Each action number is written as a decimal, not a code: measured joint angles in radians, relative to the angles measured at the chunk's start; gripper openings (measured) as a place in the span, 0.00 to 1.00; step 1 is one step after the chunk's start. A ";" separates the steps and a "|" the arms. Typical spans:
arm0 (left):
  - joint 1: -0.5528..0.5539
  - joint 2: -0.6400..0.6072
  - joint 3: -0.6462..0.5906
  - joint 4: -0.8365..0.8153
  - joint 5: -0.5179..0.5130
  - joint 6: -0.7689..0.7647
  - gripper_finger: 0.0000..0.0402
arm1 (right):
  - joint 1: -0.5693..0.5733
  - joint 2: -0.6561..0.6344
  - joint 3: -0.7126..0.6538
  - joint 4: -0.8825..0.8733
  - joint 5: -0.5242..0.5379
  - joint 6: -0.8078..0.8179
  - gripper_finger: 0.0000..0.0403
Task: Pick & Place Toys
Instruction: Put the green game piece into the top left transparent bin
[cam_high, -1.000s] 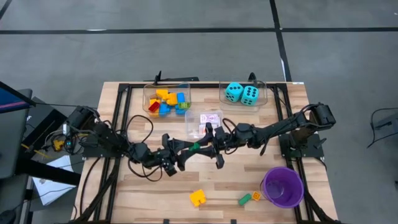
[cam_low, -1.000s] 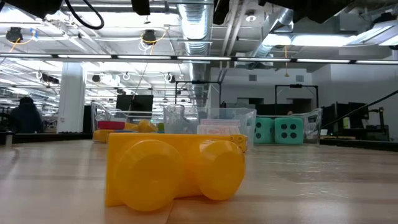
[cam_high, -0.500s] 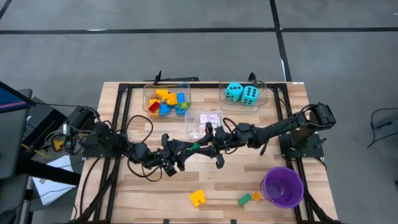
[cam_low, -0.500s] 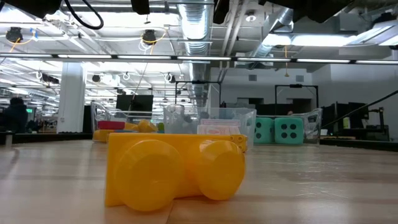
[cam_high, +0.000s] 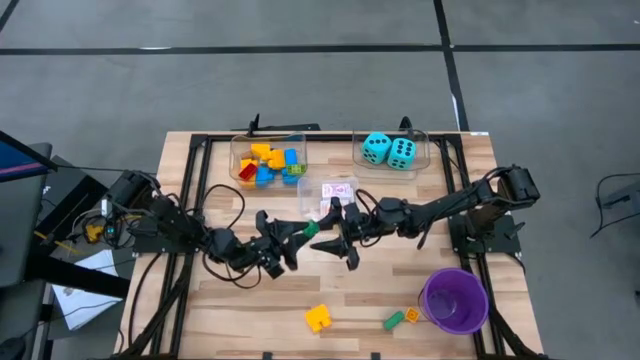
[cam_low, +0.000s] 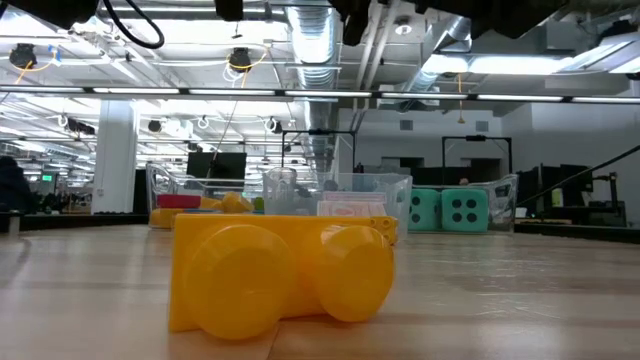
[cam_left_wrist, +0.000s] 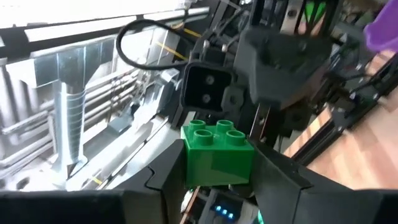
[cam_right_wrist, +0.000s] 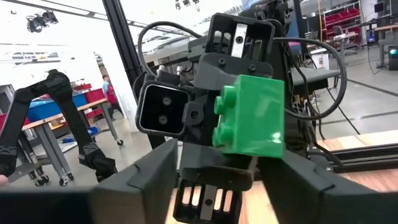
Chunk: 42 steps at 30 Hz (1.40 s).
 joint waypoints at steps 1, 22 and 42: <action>0.000 0.000 0.000 0.000 -0.017 0.014 0.36 | -0.002 0.000 0.000 -0.004 0.000 0.000 0.55; 0.075 -0.390 -0.239 -0.017 -0.349 -0.138 0.36 | -0.026 -0.006 0.000 -0.102 -0.002 0.029 0.69; 0.846 -0.605 -0.354 -0.646 0.443 -0.988 0.36 | 0.018 -0.007 0.000 -0.186 -0.002 0.082 0.69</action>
